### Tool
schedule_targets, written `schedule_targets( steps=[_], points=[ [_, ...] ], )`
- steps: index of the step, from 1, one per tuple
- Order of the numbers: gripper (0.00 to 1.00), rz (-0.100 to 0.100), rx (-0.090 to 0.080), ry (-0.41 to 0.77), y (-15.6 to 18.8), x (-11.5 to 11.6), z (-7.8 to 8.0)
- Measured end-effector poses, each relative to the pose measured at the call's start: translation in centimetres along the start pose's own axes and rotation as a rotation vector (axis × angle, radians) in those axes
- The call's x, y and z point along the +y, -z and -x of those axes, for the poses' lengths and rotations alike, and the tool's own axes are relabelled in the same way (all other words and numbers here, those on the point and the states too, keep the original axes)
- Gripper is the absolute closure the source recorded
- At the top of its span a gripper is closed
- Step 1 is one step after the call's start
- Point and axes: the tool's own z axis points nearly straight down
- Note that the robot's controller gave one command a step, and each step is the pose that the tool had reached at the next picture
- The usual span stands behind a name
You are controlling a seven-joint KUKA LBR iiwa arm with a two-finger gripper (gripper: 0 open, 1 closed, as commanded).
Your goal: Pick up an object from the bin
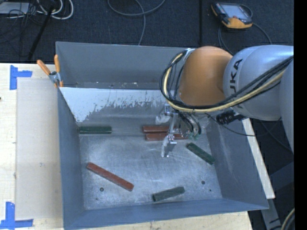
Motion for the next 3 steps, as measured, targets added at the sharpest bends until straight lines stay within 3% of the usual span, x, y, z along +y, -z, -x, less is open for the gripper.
schedule_targets(
  steps=[1, 2, 3],
  points=[
    [0.0, -0.002, 0.006, 0.048, -4.2, -1.3, -0.2],
    [1.0, 0.003, -0.024, 0.181, -7.1, -2.0, 3.1],
    [1.0, 0.003, -0.024, 0.18, -7.1, -2.0, 3.1]
  ],
)
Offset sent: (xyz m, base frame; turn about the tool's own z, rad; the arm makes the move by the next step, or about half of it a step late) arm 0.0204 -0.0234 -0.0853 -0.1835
